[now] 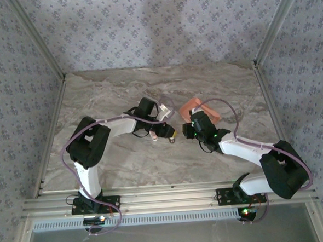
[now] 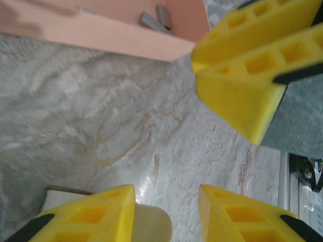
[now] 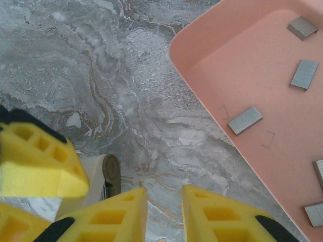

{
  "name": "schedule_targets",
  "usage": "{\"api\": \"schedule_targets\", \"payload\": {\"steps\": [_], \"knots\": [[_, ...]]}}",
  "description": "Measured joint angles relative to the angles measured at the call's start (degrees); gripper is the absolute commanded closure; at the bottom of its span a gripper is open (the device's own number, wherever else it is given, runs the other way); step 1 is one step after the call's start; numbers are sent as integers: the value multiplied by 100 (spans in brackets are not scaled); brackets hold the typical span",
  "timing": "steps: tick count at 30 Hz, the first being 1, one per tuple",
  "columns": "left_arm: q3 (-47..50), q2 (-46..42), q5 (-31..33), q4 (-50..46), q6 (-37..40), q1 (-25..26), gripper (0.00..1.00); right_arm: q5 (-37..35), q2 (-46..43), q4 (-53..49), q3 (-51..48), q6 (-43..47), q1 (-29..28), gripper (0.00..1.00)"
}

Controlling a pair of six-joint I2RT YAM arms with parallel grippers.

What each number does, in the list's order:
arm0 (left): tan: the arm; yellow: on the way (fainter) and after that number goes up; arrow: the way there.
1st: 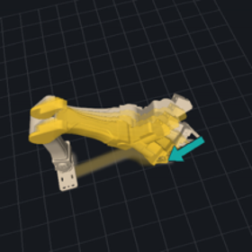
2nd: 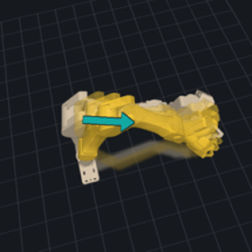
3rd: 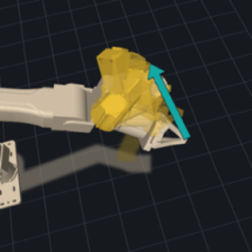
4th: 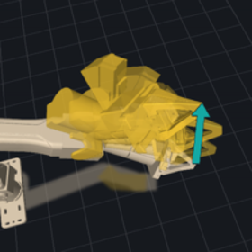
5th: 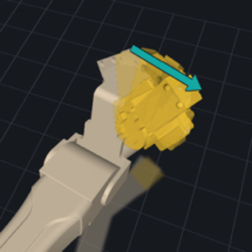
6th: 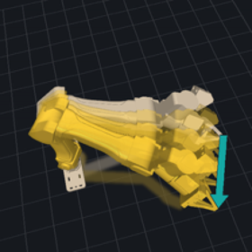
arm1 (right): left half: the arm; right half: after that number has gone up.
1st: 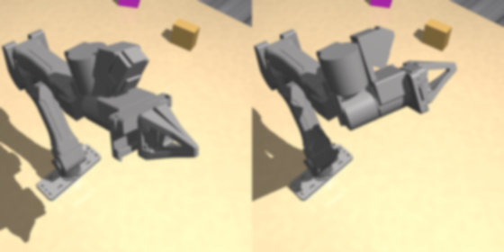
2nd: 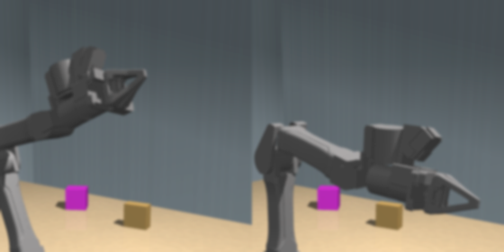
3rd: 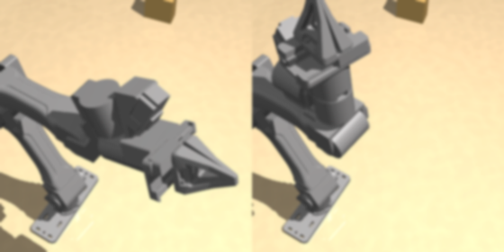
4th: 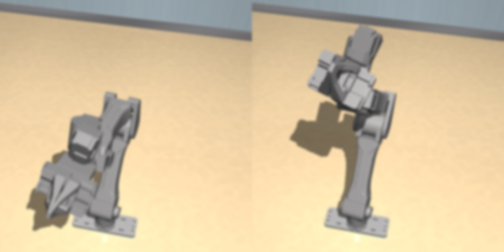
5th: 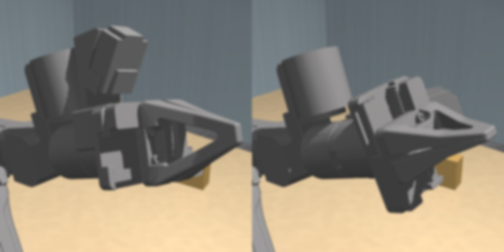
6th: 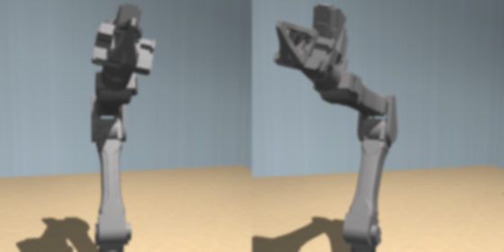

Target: Load the staples into the stapler

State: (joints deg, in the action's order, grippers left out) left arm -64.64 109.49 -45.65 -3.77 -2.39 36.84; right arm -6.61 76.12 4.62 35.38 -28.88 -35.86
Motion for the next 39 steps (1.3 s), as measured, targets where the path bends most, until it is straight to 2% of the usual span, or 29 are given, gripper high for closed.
{"api": "schedule_targets", "payload": {"steps": [12,18,27,28,33,36,39], "knots": [[-74,-151,153,-428,181,146,67,0,-90,35,-66,-24,0,76],[-155,-149,205,-483,179,254,73,0,-181,39,-111,-26,0,76],[472,-46,234,400,116,256,78,-2,-205,57,-289,-94,26,76],[492,-46,234,461,83,256,76,-2,-236,57,-297,-107,26,76],[516,-262,343,422,-57,330,52,-46,-485,57,-343,-107,37,72],[516,-623,848,208,-70,339,43,-146,-555,33,-343,-57,85,58],[522,-1231,1582,57,-85,219,31,-337,-597,-37,-345,114,229,38]]}}
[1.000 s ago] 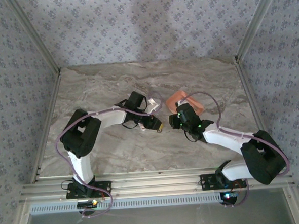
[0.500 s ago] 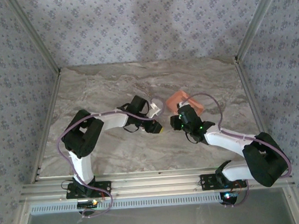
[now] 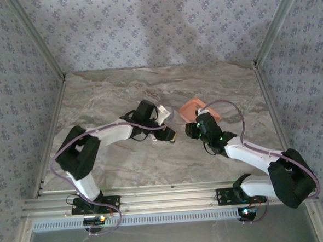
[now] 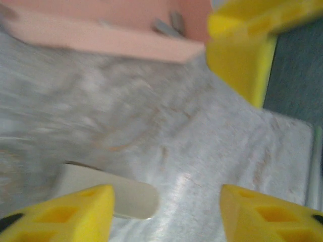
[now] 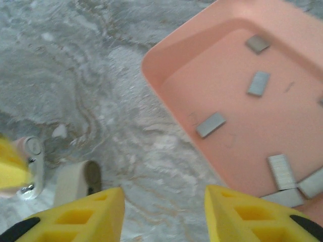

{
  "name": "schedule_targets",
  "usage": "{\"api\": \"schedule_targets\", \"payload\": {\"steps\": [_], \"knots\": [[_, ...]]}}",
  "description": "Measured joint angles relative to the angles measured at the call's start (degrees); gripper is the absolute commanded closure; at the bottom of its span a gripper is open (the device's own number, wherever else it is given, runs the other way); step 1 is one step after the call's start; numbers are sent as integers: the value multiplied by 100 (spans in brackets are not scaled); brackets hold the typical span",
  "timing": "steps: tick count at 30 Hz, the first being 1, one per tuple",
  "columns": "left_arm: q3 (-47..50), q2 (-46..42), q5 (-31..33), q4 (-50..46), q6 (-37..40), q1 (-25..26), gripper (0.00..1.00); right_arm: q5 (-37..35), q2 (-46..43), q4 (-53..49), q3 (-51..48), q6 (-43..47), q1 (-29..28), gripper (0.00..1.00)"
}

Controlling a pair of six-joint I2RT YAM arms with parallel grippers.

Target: Load the staples into the stapler

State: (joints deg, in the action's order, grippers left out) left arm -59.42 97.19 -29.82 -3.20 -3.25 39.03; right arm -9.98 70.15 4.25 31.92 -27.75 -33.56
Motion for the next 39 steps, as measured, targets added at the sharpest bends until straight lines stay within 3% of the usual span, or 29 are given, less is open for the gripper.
{"api": "schedule_targets", "payload": {"steps": [1,2,3,6,12,16,21,26,29,32,34,39], "knots": [[20,-271,304,2,-15,-63,26,-129,-28,-37,-2,129,70,28],[76,-612,662,31,-50,-153,23,-260,-59,-55,-7,229,146,8],[151,-909,964,63,-57,-247,20,-391,-94,-68,-13,345,238,0],[592,-1875,2090,372,-98,-645,2,-769,-190,-57,-39,680,619,0],[2041,-3003,4148,951,-197,-1550,1,-807,-332,476,-466,726,1904,0],[3126,-3366,4881,1484,-197,-2090,2,-848,-809,608,-693,986,2151,0],[3556,-3077,5001,2225,-125,-2787,2,-835,-1126,1327,-866,1742,2328,0],[3456,-1827,4850,3130,107,-3036,2,-308,260,2264,-1176,2251,3036,0],[3716,-1596,4791,3926,234,-3182,2,-144,922,2481,-874,2603,2988,0],[4166,-1196,4566,5222,52,-3762,2,-26,1296,3018,-616,2914,2957,0],[4203,-957,4485,5219,-52,-4044,1,234,1412,3359,-697,2938,3108,0],[3899,-894,4439,5233,-68,-3849,1,634,1766,4000,-1029,2907,3604,0]]}}
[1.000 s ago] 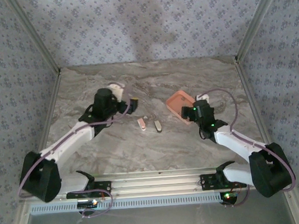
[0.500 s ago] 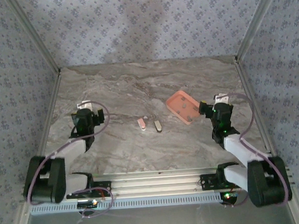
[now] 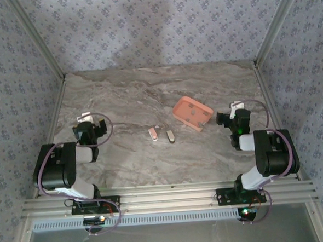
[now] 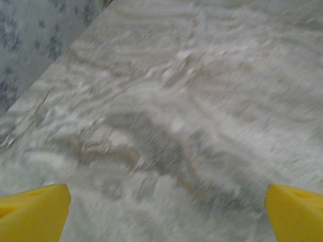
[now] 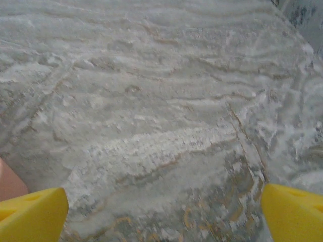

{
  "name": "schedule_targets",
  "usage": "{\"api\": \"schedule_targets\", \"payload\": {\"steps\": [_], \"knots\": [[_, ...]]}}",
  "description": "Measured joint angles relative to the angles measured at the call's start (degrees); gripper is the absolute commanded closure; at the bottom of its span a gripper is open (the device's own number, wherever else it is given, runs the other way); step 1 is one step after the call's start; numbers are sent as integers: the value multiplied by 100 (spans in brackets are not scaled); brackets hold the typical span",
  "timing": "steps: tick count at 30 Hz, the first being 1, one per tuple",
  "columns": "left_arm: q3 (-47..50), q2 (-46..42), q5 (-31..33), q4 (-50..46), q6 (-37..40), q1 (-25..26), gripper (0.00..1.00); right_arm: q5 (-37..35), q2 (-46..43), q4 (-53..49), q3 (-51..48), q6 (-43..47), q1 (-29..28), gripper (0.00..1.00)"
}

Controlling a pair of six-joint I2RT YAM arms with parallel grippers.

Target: Load the staples into the stapler

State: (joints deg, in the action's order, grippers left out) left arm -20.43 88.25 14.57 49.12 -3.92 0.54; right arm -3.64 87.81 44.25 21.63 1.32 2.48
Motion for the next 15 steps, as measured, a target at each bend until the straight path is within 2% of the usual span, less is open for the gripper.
{"api": "schedule_targets", "payload": {"steps": [15], "knots": [[-129,-4,-44,-98,0,-4,1,317,11,236,-4,0,-4,0]]}}
